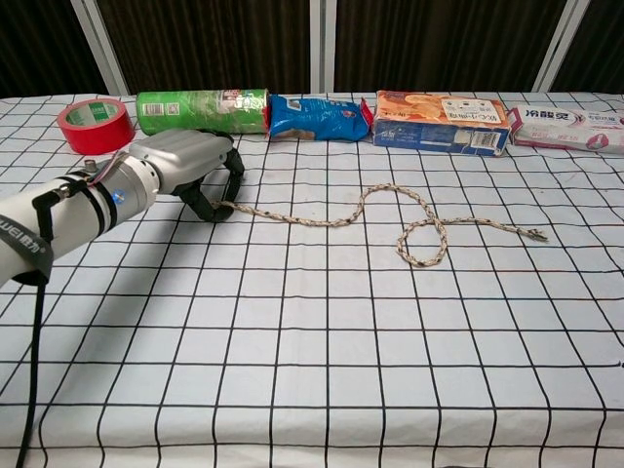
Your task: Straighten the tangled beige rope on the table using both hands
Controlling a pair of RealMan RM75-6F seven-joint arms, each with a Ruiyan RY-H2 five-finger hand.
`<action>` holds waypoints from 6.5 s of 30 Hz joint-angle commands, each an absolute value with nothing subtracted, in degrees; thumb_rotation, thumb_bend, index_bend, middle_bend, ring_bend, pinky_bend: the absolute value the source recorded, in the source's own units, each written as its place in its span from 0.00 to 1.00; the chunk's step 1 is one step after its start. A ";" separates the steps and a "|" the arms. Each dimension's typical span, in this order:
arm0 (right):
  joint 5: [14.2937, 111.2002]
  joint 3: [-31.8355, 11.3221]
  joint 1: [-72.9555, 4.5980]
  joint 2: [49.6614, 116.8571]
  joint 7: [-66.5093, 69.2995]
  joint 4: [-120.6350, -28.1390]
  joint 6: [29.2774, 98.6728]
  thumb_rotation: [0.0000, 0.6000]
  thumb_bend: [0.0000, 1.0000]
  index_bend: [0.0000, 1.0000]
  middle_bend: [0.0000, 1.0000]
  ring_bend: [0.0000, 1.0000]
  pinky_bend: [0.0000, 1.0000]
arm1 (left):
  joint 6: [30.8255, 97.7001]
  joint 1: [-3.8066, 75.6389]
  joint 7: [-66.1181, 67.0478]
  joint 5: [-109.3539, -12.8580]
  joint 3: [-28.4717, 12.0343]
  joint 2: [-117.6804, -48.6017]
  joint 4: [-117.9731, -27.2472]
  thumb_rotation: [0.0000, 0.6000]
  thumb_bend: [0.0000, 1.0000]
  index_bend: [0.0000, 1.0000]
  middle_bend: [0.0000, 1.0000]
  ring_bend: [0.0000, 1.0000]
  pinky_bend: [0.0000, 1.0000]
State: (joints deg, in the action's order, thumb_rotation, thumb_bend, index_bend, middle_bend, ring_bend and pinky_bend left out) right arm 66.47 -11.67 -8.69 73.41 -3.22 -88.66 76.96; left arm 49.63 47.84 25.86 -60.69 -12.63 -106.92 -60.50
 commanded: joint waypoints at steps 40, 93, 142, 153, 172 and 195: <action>67.22 -11.10 -17.48 77.76 -19.75 -97.04 72.03 1.00 0.11 0.00 0.00 0.00 0.00 | 56.32 40.07 19.53 -60.61 -10.92 -97.68 -71.39 1.00 0.37 0.61 0.30 0.00 0.02; 42.27 -16.36 -30.03 95.96 -32.17 -85.93 65.22 1.00 0.27 0.38 0.00 0.00 0.00 | 52.85 39.22 16.72 -60.22 -10.63 -98.46 -67.39 1.00 0.36 0.61 0.30 0.00 0.02; 36.02 -16.19 -34.25 98.98 -32.58 -82.40 65.83 1.00 0.30 0.54 0.00 0.00 0.00 | 51.62 39.21 16.19 -60.21 -10.37 -98.62 -66.20 1.00 0.36 0.61 0.30 0.00 0.02; 35.88 -16.21 -34.39 99.26 -32.55 -81.84 66.05 1.00 0.32 0.55 0.00 0.00 0.00 | 51.51 39.14 16.78 -59.74 -10.27 -98.46 -66.38 1.00 0.35 0.61 0.30 0.00 0.02; 35.66 -16.44 -34.91 99.88 -32.71 -80.93 65.98 1.00 0.33 0.59 0.00 0.00 0.00 | 51.02 39.24 16.76 -59.54 -10.22 -98.41 -65.96 1.00 0.36 0.61 0.30 0.00 0.02; 40.82 -15.61 -31.11 95.14 -28.01 -84.87 69.44 1.00 0.37 0.65 0.03 0.00 0.00 | 52.29 37.88 15.07 -60.22 -10.10 -96.85 -67.10 1.00 0.36 0.61 0.30 0.00 0.02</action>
